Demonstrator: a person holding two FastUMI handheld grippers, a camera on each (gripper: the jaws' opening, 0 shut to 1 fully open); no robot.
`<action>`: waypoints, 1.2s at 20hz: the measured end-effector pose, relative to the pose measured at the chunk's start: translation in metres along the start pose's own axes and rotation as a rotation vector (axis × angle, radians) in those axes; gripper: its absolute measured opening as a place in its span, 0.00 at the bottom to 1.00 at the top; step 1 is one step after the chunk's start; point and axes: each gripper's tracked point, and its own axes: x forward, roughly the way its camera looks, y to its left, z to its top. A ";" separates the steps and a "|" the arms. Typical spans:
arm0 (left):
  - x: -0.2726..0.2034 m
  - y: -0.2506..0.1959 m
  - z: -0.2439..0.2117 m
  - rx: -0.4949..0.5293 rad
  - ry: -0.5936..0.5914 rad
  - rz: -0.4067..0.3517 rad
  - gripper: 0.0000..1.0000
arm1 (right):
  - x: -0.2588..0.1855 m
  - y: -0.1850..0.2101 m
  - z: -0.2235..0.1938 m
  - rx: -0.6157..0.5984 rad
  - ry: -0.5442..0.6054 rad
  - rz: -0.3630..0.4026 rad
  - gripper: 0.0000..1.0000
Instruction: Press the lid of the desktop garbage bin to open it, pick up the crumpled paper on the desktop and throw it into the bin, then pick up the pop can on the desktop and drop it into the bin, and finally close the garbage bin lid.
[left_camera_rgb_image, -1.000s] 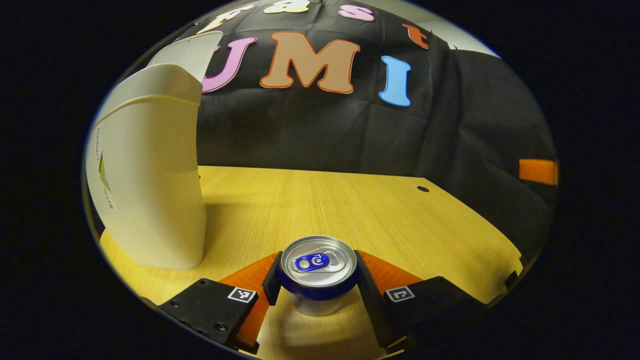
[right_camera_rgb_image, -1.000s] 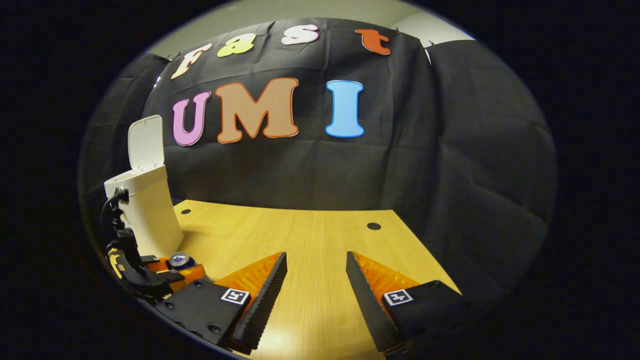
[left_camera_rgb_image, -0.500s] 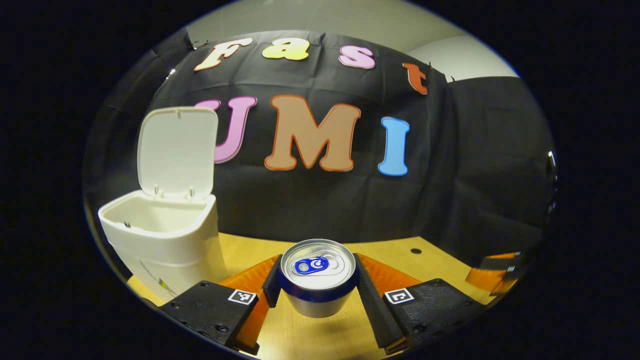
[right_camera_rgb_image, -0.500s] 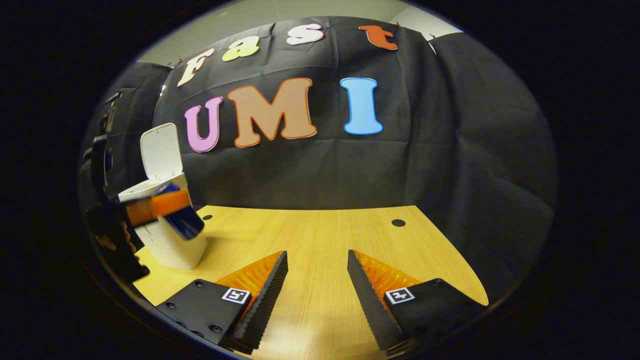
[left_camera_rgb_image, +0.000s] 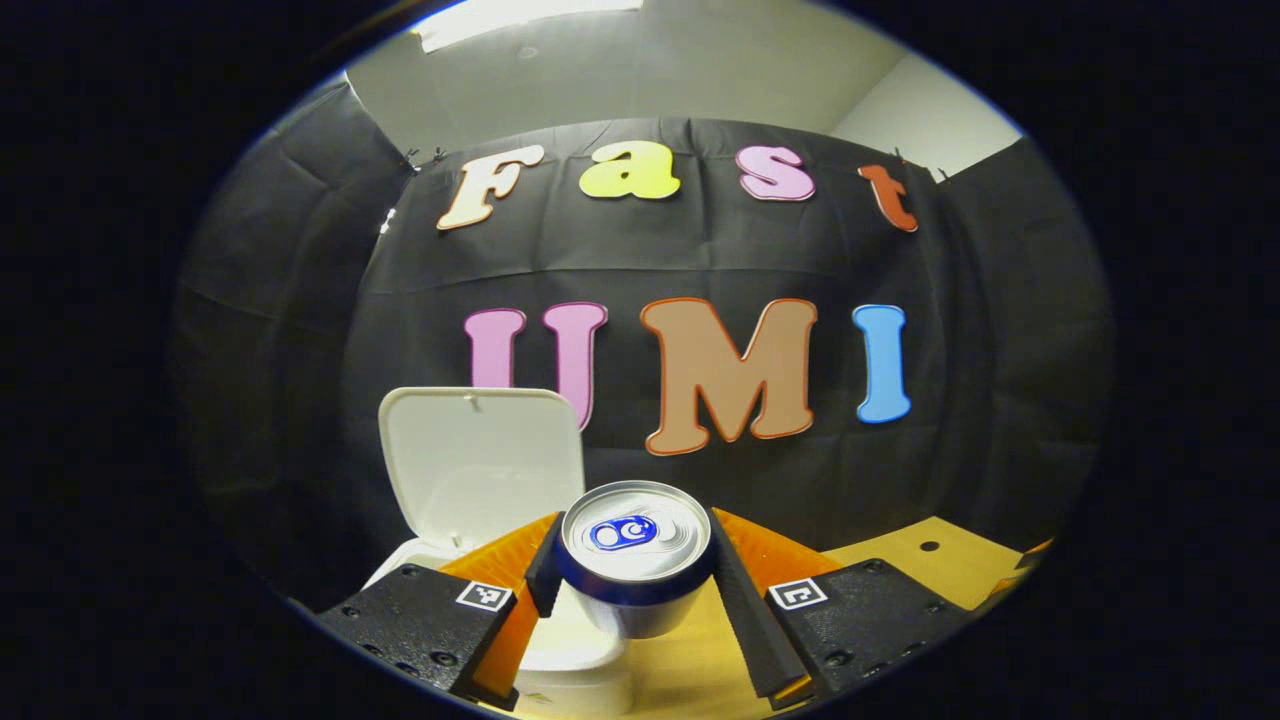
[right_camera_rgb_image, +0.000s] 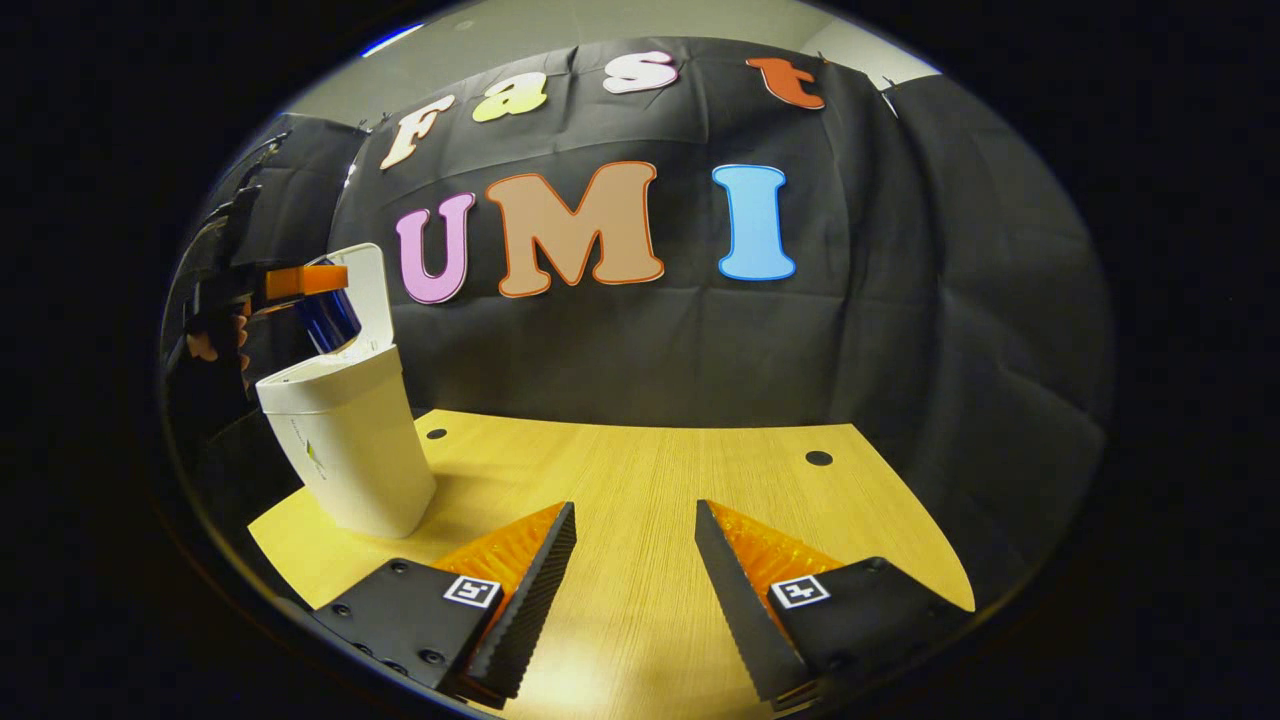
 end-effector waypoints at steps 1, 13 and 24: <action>0.006 0.013 -0.005 -0.001 0.014 0.023 0.78 | 0.001 0.000 -0.001 -0.010 0.003 -0.002 0.83; 0.024 0.079 -0.113 -0.039 0.227 0.139 0.79 | 0.012 0.015 -0.011 -0.044 0.043 -0.002 0.83; 0.021 0.055 -0.001 0.036 0.033 0.097 0.93 | 0.008 0.007 0.000 -0.052 0.018 -0.023 0.83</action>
